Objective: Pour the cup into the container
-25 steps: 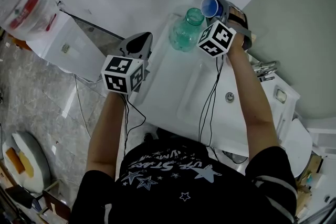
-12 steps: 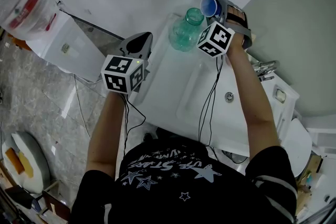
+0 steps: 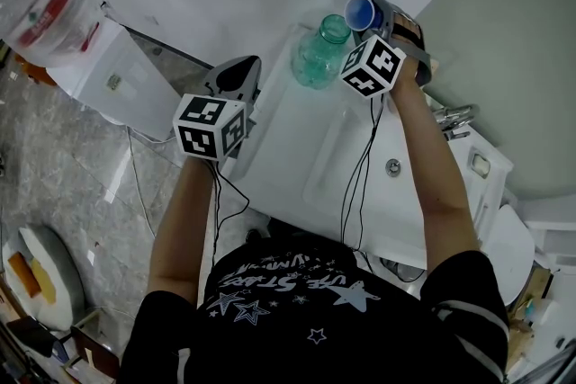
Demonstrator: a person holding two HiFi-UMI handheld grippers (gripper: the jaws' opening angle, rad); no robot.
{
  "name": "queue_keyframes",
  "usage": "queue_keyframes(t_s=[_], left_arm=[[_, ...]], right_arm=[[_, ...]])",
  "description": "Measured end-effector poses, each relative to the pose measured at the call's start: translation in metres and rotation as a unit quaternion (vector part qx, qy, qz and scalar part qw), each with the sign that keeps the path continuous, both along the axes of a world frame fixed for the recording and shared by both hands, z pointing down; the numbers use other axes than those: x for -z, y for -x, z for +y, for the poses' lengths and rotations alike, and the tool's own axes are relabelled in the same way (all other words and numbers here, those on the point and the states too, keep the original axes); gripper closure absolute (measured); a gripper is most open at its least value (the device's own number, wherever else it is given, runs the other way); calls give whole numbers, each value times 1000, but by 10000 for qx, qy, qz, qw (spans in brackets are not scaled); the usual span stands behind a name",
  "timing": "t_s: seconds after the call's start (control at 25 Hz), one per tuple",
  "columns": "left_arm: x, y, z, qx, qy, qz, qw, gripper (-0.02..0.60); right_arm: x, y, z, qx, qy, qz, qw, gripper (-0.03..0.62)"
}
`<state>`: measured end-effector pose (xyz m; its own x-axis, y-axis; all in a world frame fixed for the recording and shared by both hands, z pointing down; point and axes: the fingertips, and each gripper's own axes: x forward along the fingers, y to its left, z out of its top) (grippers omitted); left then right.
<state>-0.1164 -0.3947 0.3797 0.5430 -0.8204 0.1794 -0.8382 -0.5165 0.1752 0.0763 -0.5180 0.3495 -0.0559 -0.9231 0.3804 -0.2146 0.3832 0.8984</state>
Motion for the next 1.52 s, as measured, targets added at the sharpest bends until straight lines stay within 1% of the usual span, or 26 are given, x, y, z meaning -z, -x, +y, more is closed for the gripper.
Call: queue_keyframes(t_s=[0.24,0.4,0.6,0.72,0.8,0.88,0.92,1.0,1.04,1.12,1.24,1.4,1.52], left_arm=[[5,1,2,6,-29,13,10000,571],[7,2,5,1,-43,8,10000,571],[11,1,10,24,-77,-11,10000,570],[12,-1,16,8,-89,-10,10000,571],[12,-3,18,-17,-91,-15,10000,570],[11,-5,21,-45,-84,-23,10000,571],[11,-5,23,-56,-79,-27,9999,570],[10,-6,27,-70,-66,-32,9999,570],[9,-6,30,-74,-58,-35,10000,571],[8,-7,34,-81,-38,-52,9999,571],[6,-7,41,-76,1,-71,9999,570],[-1,-7,51,-64,79,-50,9999,571],[-8,-8,58,-63,154,-47,9999,569]], right_arm=[[4,-1,2,-104,128,-390,9991,301],[8,-5,5,-200,129,-653,9976,301],[19,-14,17,-257,-35,-1286,9914,301],[21,-18,27,-330,15,-1784,9834,301],[21,-18,33,-388,131,-2201,9746,301],[19,-19,39,-463,300,-2678,9619,301],[16,-19,42,-509,400,-2954,9532,301],[10,-22,47,-614,598,-3519,9321,299],[6,-24,50,-662,670,-3725,9232,299],[0,-28,57,-705,755,-3959,9124,299],[-8,-27,69,-653,839,-4174,9025,299],[-25,-18,86,-556,1007,-4481,8865,298],[-39,-9,100,-411,1106,-4747,8722,296]])
